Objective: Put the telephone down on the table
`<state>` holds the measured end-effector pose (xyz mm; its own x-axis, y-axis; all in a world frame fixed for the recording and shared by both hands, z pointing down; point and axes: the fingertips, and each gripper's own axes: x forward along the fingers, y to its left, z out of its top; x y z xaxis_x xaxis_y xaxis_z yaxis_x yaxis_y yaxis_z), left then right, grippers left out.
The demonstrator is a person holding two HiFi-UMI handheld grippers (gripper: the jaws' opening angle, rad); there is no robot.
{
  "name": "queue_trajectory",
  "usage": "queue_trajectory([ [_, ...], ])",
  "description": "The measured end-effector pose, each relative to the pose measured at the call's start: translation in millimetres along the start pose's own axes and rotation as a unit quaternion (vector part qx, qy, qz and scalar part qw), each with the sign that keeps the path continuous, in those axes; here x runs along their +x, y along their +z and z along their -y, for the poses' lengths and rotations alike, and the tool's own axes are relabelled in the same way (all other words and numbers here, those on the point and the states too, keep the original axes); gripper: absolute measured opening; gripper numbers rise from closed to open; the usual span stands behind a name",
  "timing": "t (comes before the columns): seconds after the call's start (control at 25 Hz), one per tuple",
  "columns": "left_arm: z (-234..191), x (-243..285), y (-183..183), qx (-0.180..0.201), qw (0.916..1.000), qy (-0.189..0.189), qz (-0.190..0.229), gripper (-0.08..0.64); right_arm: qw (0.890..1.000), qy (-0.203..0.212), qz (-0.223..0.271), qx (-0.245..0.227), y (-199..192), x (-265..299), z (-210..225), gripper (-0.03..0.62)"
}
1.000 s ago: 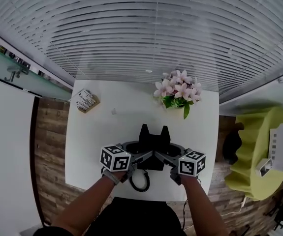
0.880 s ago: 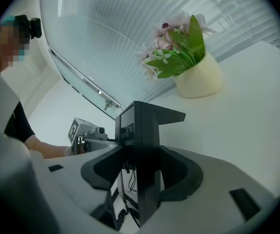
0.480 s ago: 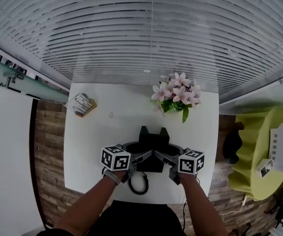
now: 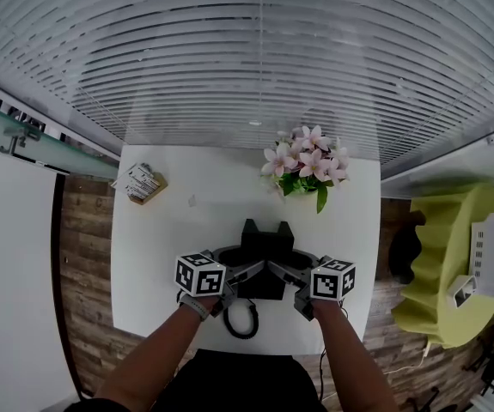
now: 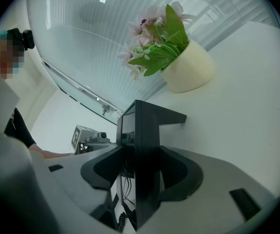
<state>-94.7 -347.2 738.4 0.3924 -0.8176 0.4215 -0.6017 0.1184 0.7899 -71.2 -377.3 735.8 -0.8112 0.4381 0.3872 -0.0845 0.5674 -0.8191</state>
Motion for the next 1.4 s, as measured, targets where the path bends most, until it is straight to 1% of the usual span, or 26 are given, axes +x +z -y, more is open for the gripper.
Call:
queue_trajectory([
  [0.12,0,0,1,0.005,0.9999,0.009,0.004,0.250,1.000,0.000,-0.001,0.004,0,0,1,0.247],
  [0.24,-2,-1,-3,0.006,0.9997,0.022,0.002,0.250,1.000,-0.007,0.018,0.010,6,-4,0,0.247],
  [0.36,0,-4,1,0.032,0.9986,0.043,0.004,0.261,0.999,-0.022,0.034,0.003,14,-11,-2,0.250],
  [0.52,5,-18,8,0.051,0.9963,0.065,0.024,0.267,0.997,-0.053,0.039,-0.026,18,-22,-8,0.256],
  [0.72,19,-41,23,0.091,0.9906,0.087,0.053,0.267,0.991,-0.088,0.061,-0.085,31,-37,-27,0.258],
  [0.84,38,-58,29,0.118,0.9868,0.087,0.069,0.267,0.983,-0.102,0.084,-0.126,42,-49,-49,0.258],
  [0.96,63,-77,34,0.152,0.9809,0.089,0.082,0.267,0.974,-0.105,0.103,-0.174,52,-62,-78,0.258],
  [1.08,92,-98,39,0.187,0.9742,0.081,0.097,0.267,0.964,-0.099,0.120,-0.217,55,-76,-111,0.256],
  [1.24,133,-125,46,0.241,0.9617,0.075,0.107,0.265,0.950,-0.085,0.141,-0.267,56,-94,-159,0.256],
  [1.4,177,-146,59,0.267,0.9532,0.058,0.130,0.265,0.938,-0.069,0.146,-0.306,54,-108,-202,0.256],
])
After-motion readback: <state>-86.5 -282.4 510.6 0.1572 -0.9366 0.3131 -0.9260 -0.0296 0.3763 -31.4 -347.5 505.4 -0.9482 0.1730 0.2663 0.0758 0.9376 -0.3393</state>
